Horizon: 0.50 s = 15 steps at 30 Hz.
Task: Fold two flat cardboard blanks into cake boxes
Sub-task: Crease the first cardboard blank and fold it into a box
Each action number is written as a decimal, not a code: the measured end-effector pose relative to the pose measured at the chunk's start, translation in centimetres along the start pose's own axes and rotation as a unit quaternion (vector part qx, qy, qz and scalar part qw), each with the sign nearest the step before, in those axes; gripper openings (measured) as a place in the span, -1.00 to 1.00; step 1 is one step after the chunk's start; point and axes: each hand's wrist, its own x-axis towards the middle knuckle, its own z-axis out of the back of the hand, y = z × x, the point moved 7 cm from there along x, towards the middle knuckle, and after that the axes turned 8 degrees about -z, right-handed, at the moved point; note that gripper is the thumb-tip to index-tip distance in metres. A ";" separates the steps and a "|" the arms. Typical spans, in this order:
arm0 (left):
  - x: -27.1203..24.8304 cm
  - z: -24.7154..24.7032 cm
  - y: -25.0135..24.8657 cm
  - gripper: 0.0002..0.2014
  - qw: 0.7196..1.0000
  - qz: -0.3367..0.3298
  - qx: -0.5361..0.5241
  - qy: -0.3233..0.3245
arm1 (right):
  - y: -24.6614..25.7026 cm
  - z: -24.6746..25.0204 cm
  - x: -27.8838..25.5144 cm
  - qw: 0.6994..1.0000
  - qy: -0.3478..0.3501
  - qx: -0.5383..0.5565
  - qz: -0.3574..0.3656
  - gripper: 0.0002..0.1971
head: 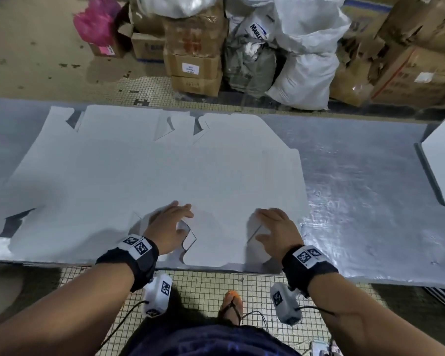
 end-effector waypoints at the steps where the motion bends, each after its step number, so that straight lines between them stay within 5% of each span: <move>1: 0.1 0.2 0.0 -0.59 1.000 0.010 -0.012 0.004 | -0.1 0.1 0.2 1.000 -0.002 0.001 0.001 -0.35; 15: 1.0 0.6 1.1 -0.62 1.000 0.026 0.010 0.003 | -1.5 0.2 1.1 0.990 0.017 0.074 -0.120 -0.37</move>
